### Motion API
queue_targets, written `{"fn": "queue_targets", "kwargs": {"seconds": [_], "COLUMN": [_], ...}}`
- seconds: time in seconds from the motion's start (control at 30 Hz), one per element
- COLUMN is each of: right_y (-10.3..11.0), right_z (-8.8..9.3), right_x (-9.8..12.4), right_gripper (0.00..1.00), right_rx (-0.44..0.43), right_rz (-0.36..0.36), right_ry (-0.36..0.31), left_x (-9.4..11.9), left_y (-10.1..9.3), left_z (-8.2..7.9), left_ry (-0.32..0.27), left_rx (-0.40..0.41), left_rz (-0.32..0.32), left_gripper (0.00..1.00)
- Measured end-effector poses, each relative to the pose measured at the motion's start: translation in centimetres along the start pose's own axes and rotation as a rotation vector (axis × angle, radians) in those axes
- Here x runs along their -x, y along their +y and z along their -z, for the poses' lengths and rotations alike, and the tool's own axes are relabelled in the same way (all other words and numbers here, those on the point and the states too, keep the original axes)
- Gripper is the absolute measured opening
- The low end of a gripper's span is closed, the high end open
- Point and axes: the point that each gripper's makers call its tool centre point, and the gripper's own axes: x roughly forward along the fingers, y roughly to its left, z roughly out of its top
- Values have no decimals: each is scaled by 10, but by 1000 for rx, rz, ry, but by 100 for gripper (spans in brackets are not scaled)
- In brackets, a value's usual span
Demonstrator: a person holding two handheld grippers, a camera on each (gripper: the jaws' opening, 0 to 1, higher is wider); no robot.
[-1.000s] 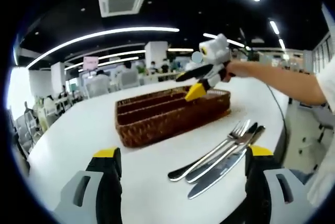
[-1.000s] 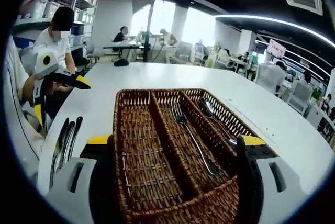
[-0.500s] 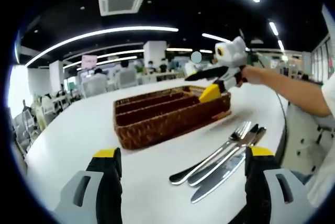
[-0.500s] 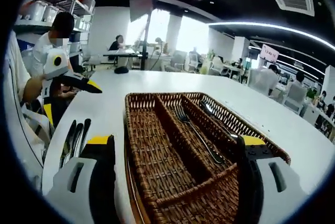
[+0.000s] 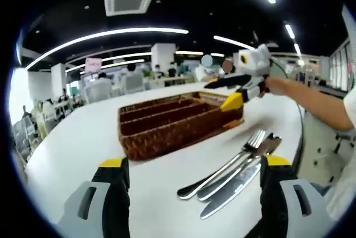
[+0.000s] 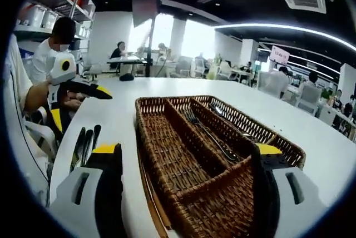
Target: Arrange the knives, forks, and spoons in their matching storage slots by inserting each utensil handle-first until every utensil is classified and aligned in the correct compartment
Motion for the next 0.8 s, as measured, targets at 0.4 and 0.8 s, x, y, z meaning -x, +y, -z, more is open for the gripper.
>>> {"fn": "queue_targets", "kwargs": {"seconds": [0.4,0.8], "right_y": [3,10], "right_z": [9,12], "right_x": [17,32], "right_gripper": [100,99], "right_rx": [-43,-64], "right_rz": [28,51], "right_ry": [-35,-56], "left_x": [-9,-14], "left_y": [-3,-8], "left_z": [7,10], "left_ry": [17,24], "left_rx": [28,22], "left_rz": [43,59], "left_gripper": [98,98]}}
